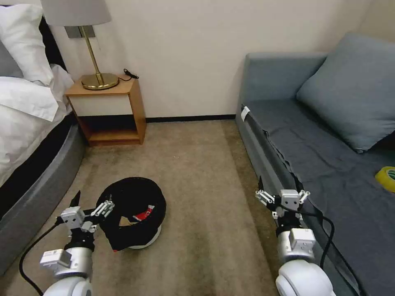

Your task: Pick up the trash bin, then pick up the garbage on the floor and place it into the trash bin.

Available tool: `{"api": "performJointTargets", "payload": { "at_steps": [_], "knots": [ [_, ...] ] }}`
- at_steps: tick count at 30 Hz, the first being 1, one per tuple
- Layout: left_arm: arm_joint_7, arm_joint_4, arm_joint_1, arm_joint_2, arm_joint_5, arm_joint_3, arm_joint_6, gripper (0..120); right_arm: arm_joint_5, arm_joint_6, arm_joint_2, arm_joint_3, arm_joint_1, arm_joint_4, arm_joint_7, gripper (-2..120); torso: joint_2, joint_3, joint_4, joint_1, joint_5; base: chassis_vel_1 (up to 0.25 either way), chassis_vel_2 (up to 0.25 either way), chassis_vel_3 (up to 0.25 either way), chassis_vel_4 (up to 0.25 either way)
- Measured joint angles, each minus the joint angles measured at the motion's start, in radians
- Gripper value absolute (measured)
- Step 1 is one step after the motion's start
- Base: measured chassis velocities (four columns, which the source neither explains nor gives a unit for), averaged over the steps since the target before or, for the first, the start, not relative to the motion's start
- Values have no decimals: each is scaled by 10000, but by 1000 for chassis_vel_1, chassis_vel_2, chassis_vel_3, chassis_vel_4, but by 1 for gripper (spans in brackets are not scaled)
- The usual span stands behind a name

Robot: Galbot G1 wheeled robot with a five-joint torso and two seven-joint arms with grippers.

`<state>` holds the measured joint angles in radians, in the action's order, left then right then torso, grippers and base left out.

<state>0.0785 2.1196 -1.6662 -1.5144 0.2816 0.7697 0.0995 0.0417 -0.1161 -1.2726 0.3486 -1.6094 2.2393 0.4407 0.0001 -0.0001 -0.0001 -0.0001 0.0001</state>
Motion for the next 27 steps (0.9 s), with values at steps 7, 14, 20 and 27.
{"api": "performJointTargets", "payload": {
  "at_steps": [7,14,20,27],
  "knots": [
    [-267,534,-485,-12,-143,-405,-375,100,328,132,-223,93,-331,125,-82,100,0,0,1,0,0,0,0,0,0],
    [-290,771,-630,110,-38,-1182,-820,100,353,128,-286,132,-333,166,-95,100,0,0,0,0,0,0,0,0,0],
    [-361,774,-679,147,-165,-1644,-905,100,383,121,-338,179,-370,177,-110,100,0,0,0,1,-2,0,0,0,0],
    [-406,720,-674,227,-339,-1750,-783,100,430,123,-457,341,-412,178,-158,100,0,1,0,1,-1,0,0,0,0]
  ]
}}
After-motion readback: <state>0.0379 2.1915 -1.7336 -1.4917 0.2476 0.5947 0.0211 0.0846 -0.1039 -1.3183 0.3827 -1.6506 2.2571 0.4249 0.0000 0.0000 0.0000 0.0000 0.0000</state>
